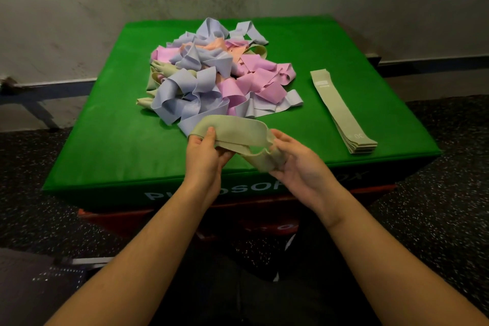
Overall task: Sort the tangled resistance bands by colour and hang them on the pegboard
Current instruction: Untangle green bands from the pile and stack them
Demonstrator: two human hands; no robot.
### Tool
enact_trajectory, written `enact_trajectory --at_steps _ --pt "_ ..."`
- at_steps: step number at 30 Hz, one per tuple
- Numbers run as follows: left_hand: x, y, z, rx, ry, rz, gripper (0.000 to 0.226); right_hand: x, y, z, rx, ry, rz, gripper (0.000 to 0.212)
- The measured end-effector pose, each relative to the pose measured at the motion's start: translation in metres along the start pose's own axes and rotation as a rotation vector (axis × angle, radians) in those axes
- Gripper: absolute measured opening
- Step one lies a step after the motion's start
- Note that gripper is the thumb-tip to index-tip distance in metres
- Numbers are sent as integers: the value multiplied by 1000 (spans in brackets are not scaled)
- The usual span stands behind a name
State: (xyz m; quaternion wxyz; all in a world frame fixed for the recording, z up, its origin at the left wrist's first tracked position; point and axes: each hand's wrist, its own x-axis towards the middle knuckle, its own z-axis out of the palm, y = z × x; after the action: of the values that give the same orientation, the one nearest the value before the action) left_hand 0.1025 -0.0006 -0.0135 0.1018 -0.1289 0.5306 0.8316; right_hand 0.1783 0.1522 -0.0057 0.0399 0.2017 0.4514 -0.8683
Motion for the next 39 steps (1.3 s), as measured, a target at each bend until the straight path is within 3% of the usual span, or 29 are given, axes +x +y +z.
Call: enact_trajectory --at_steps 2,4,7,9,11,14,16,20,23,28,32,35,37,39 --pt "1 1 0 -14 -10 -36 17 3 -4 0 191 21 19 33" --pt "0 0 0 -5 -29 -37 18 4 -5 1 149 41 10 35" --pt "-1 1 2 33 -62 4 21 3 -3 -1 -334 45 -75 53" --pt "-2 1 3 83 -70 29 21 5 0 -4 -680 143 -196 48" --pt "-2 2 3 109 -51 51 19 10 1 -7 -771 231 -315 35" --pt "2 7 0 96 -19 94 18 19 -2 -18 -666 340 -374 31" --pt "5 11 -2 109 -38 103 18 20 -6 -27 -615 360 -296 30" --pt "13 13 -5 155 -40 93 17 16 -12 -28 -332 158 -114 13" --pt "17 11 -4 210 -41 98 17 15 -14 -28 -101 46 -110 24" --pt "25 24 -1 111 -6 50 17 7 -19 -32 -301 -183 -41 36" --pt "26 27 1 136 -86 29 18 12 -24 -27 -352 -58 -87 28" --pt "29 30 4 92 -100 19 21 16 -26 -30 -592 72 -148 23" --pt "35 34 4 83 -92 18 28 16 -25 -35 -676 77 -155 12" --pt "37 36 8 106 -99 37 33 15 -25 -38 -584 27 -130 11"
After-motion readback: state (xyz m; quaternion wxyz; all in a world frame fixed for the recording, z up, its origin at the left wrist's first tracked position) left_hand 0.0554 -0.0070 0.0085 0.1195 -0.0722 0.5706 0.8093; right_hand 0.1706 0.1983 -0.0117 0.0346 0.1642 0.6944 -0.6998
